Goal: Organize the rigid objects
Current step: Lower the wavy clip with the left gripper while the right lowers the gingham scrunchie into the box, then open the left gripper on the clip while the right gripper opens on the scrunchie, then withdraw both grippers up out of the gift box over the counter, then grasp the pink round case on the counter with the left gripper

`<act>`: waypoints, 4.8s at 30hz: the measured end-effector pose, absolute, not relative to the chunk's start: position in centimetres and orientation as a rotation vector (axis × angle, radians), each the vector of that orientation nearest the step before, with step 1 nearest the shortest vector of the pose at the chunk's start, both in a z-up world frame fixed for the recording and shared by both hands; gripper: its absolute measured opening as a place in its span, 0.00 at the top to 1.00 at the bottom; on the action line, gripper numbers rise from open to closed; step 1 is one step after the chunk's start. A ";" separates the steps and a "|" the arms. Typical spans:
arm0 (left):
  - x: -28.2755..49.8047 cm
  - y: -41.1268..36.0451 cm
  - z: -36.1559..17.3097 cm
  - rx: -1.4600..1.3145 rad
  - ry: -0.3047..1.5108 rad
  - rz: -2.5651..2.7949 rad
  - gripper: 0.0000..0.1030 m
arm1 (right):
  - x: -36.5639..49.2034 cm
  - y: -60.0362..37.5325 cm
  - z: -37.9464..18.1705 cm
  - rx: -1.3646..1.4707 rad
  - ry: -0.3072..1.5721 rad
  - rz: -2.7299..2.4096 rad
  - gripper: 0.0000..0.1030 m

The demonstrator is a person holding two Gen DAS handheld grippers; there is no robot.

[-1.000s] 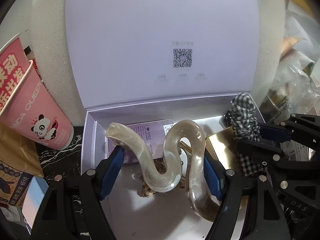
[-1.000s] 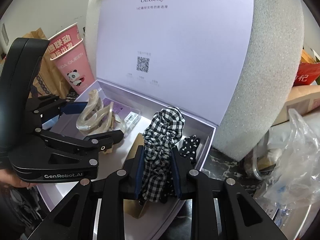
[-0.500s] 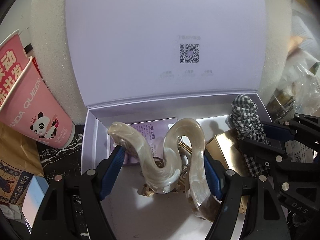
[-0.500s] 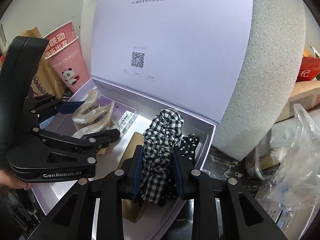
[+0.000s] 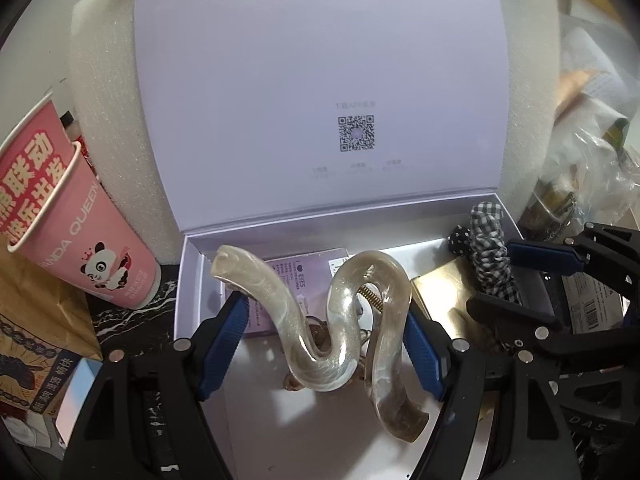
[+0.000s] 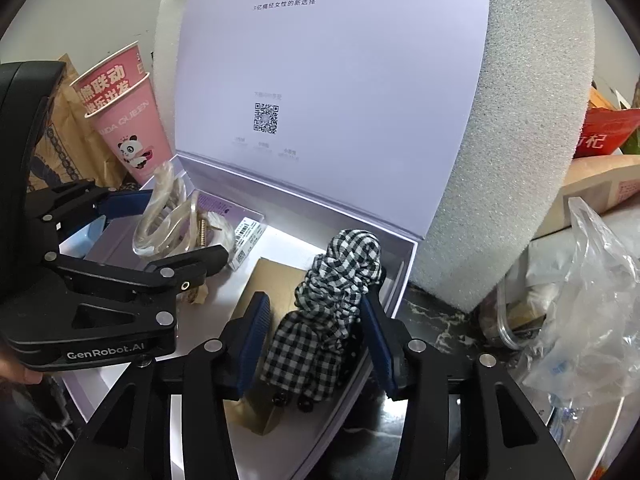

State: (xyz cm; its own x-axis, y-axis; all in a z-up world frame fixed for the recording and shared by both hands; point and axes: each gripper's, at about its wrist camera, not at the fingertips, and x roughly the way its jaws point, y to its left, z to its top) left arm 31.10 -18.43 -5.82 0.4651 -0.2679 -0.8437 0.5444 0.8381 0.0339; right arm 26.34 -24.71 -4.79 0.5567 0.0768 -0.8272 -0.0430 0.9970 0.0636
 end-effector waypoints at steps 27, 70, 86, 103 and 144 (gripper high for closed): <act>29.6 -13.8 -2.3 0.251 0.978 -0.453 0.11 | 23.2 -24.9 -1.1 0.044 0.920 0.050 0.31; 12.3 -7.4 12.1 0.255 0.596 -0.421 0.00 | 7.9 -22.6 11.5 0.013 0.600 -0.092 0.11; 5.9 -6.0 10.0 0.264 0.634 -0.444 0.00 | 0.9 -21.3 9.6 0.030 0.621 -0.095 0.11; 1.0 -5.0 5.2 0.225 0.743 -0.548 0.00 | -4.4 -22.0 4.6 0.124 0.718 -0.049 0.11; -2.2 -8.0 -7.6 0.304 0.887 -0.976 0.21 | -4.4 -22.5 -3.6 0.197 0.905 0.004 0.11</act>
